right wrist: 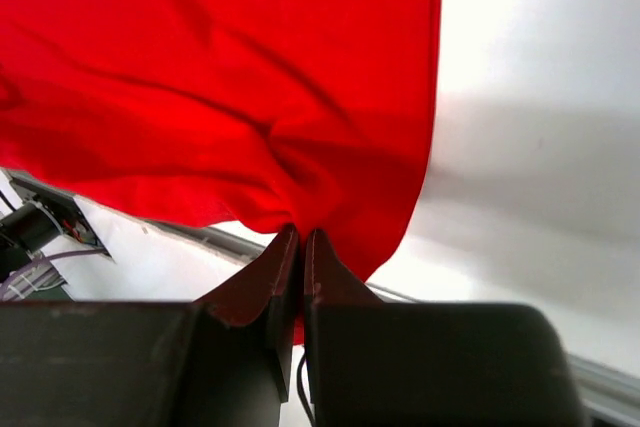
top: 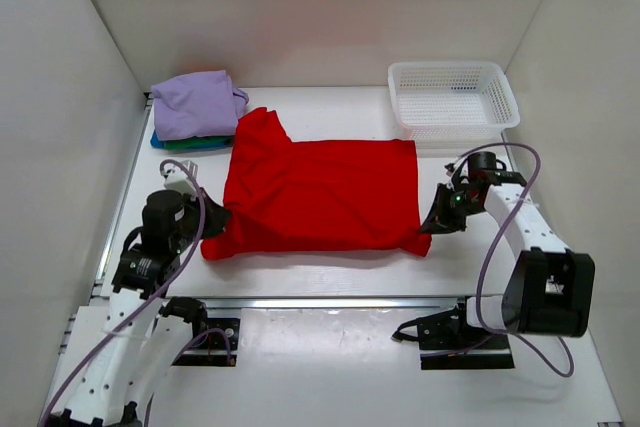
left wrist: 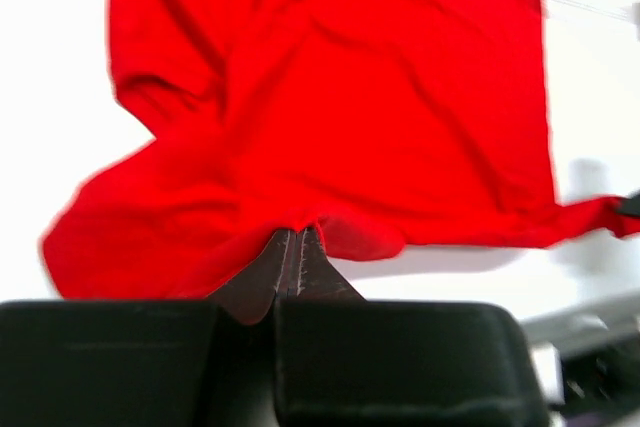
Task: Fold and stack the t-shirts
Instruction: Fold the flattened tshirt in 1/3 of the way, then grap the side of the flattened tshirt furthest away from the robot with both arms
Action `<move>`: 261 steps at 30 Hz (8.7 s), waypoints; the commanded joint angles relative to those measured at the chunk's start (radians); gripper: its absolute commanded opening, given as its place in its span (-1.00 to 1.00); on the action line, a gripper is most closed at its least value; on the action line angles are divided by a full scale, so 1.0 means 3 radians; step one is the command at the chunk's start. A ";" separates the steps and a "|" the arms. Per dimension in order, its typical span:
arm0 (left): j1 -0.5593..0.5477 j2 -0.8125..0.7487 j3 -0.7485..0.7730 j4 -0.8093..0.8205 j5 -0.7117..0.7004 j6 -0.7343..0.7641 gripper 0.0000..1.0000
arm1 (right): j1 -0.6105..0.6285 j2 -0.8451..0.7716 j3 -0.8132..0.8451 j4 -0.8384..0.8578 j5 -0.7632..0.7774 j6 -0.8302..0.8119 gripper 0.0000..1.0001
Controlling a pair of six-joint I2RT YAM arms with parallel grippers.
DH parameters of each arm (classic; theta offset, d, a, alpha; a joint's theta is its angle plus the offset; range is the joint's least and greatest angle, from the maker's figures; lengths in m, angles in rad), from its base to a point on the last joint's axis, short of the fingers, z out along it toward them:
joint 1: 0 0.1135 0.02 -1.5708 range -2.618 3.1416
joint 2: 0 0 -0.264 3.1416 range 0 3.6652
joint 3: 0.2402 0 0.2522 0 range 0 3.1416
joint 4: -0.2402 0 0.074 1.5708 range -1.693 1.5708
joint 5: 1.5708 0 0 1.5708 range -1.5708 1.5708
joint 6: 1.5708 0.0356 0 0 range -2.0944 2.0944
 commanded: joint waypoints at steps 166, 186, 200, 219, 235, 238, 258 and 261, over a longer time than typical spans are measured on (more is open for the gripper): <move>-0.0050 0.4016 0.1352 0.0460 -0.0349 0.0785 -0.80 | 0.1104 0.0483 -0.0384 0.1528 0.0685 0.0637 -0.33; 0.0067 0.3133 0.0385 0.0030 -0.0441 0.0867 -0.98 | 0.1252 0.0233 -0.0895 0.1247 0.0628 0.0657 -0.29; 0.0149 0.2881 0.1233 0.0724 0.0203 0.1020 -0.05 | 0.1084 -0.0503 -0.0645 0.1889 0.0710 0.0529 0.12; 0.0123 0.5213 0.3233 0.0388 -0.0574 0.1174 0.03 | 0.0363 0.0647 0.0188 0.2377 0.1589 0.0488 0.53; 0.0154 0.5306 0.3131 0.0280 -0.0063 0.1301 -1.00 | 0.0230 0.1542 0.0710 0.2448 0.1835 0.0478 0.60; 0.0169 0.5219 0.3019 0.0336 -0.0073 0.1322 -1.00 | 0.0133 0.1690 0.0817 0.2459 0.1774 0.0427 0.55; 0.0328 0.5310 0.3401 0.0219 0.0234 0.1327 -1.00 | 0.0010 0.1993 0.1211 0.2448 0.0956 0.0279 -0.99; 0.0404 0.5367 0.3733 0.0046 0.0330 0.1358 -1.00 | 0.0010 0.1875 0.1196 0.2535 0.0966 0.0233 -0.99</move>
